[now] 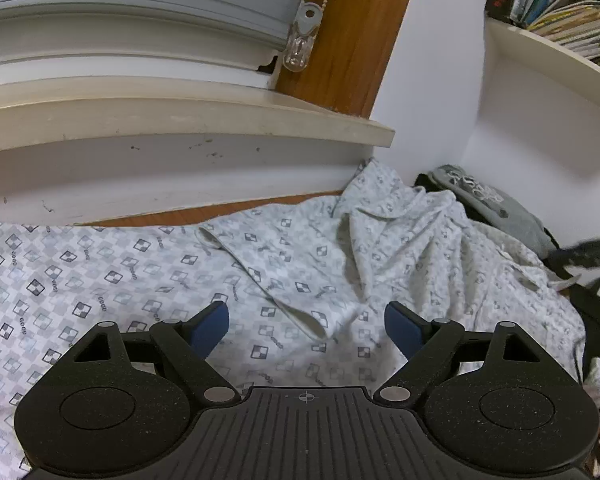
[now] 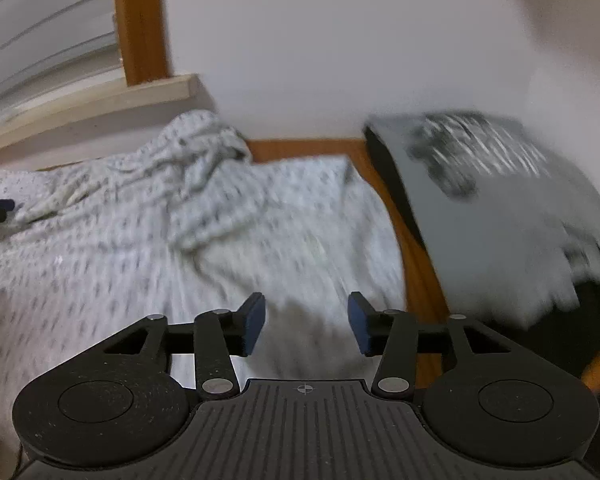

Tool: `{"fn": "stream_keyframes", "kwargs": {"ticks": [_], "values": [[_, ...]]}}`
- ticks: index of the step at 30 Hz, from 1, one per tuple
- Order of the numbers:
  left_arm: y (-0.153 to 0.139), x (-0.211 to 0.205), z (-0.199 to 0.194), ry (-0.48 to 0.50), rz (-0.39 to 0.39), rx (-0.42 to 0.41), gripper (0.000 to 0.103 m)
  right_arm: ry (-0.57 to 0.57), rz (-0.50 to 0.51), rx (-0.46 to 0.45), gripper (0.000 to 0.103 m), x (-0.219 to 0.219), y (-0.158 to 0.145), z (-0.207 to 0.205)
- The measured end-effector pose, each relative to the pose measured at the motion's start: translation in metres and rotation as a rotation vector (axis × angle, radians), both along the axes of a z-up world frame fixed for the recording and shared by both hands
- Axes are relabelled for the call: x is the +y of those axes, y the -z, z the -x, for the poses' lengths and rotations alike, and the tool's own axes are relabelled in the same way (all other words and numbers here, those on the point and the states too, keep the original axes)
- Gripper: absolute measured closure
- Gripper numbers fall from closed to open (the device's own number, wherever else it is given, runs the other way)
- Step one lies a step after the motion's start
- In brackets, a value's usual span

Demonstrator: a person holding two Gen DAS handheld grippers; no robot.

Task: Fold clothes

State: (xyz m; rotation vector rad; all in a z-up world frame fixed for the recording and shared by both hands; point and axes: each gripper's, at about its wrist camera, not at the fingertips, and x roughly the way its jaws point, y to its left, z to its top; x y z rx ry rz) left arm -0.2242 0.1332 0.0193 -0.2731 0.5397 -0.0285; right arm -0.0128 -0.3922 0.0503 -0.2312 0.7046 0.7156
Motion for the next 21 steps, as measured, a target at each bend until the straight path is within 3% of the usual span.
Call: {"fn": "stream_keyframes", "kwargs": {"ticks": [2, 9, 10, 11, 12, 17, 19, 21], "values": [[0.0, 0.0, 0.0, 0.001, 0.0, 0.002, 0.015, 0.041, -0.025, 0.032, 0.047, -0.021, 0.007, 0.003], [0.002, 0.003, 0.0, -0.005, 0.023, 0.007, 0.014, 0.118, -0.233, 0.173, 0.05, -0.042, 0.043, -0.013], [0.002, 0.004, 0.0, -0.005, 0.024, 0.007, 0.014, 0.118, -0.265, 0.188, 0.063, -0.042, 0.045, -0.016], [0.002, 0.004, 0.0, -0.005, 0.024, 0.006, 0.014, 0.113, -0.293, 0.189, 0.083, -0.043, 0.045, -0.018], [0.002, 0.004, 0.0, -0.006, 0.025, 0.006, 0.014, 0.113, -0.306, 0.163, 0.088, -0.043, 0.041, -0.018], [0.001, 0.003, 0.0, -0.005, 0.028, 0.006, 0.013, 0.198, -0.224, -0.067, 0.091, -0.047, 0.006, -0.006], [0.002, 0.002, -0.001, 0.002, 0.024, 0.013, 0.013, 0.189, -0.152, -0.035, 0.088, -0.038, 0.012, -0.011], [0.002, 0.002, -0.001, 0.004, 0.02, 0.016, 0.013, 0.198, -0.073, -0.037, 0.075, -0.027, 0.018, -0.012]]}}
